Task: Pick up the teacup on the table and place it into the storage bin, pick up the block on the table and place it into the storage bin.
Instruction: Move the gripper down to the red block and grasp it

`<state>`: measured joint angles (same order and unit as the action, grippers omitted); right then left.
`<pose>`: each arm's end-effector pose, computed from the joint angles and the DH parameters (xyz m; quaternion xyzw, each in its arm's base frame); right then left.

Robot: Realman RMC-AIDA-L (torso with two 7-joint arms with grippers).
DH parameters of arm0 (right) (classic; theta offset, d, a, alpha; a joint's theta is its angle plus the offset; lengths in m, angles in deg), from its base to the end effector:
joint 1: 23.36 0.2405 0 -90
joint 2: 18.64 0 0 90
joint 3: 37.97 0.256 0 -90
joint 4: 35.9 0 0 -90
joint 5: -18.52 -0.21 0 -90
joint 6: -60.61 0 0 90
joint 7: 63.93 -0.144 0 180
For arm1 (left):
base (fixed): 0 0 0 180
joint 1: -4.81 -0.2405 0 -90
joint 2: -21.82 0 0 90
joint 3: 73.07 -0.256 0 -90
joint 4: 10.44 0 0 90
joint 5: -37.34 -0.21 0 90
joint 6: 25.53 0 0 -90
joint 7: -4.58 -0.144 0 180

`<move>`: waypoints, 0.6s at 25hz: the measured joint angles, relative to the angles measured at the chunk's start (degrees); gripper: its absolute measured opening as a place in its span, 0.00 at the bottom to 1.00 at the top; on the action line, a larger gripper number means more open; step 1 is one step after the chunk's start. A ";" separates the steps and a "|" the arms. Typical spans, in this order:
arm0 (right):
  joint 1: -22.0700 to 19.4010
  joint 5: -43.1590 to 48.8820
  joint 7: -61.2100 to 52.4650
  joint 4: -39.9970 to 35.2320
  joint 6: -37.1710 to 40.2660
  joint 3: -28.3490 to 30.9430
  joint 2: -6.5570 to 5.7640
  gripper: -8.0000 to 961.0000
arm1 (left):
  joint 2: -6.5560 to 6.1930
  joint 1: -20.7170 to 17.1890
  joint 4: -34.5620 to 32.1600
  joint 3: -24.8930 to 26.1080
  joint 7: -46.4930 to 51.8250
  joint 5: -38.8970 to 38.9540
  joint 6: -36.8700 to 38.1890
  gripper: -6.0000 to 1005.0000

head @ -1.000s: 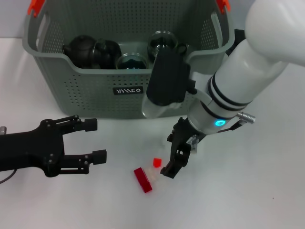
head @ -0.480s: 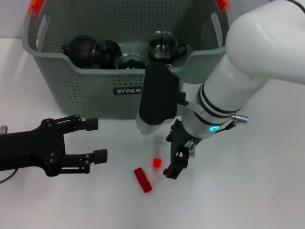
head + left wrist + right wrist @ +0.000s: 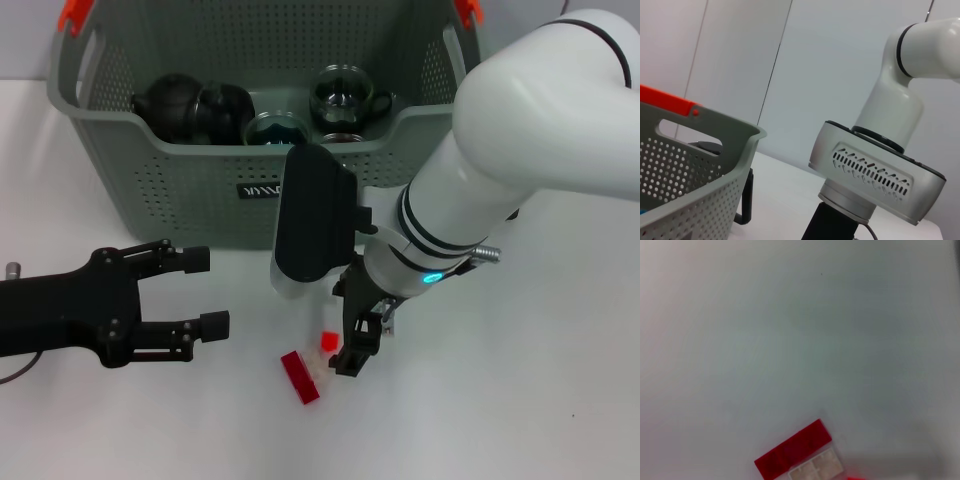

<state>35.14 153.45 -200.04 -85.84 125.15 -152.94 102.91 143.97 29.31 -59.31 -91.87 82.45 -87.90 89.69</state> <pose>0.1011 0.3492 -0.1465 -0.9655 -0.0104 -0.2516 0.0661 -0.2781 0.2596 0.0432 -0.9243 -0.2069 -0.3086 0.0878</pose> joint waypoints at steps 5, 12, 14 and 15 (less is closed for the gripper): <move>-0.16 -0.10 -0.01 0.02 -1.23 -1.25 0.01 0.86 | 0.01 -0.03 0.01 0.03 0.00 0.01 0.00 0.88; -0.41 -0.11 -0.10 0.11 -3.14 -2.58 0.11 0.84 | 0.02 0.01 0.02 0.13 0.05 0.09 0.00 0.88; -0.45 -0.11 -0.12 0.11 -3.48 -2.60 0.12 0.80 | 0.02 0.02 0.01 0.14 0.05 0.18 0.00 0.88; -0.49 -0.11 -0.14 0.11 -3.68 -2.63 0.13 0.76 | 0.02 0.02 0.01 0.17 0.04 0.18 0.00 0.88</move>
<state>34.65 153.34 -200.18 -85.73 121.46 -155.57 103.04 143.99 29.33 -59.30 -91.70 82.49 -87.72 89.69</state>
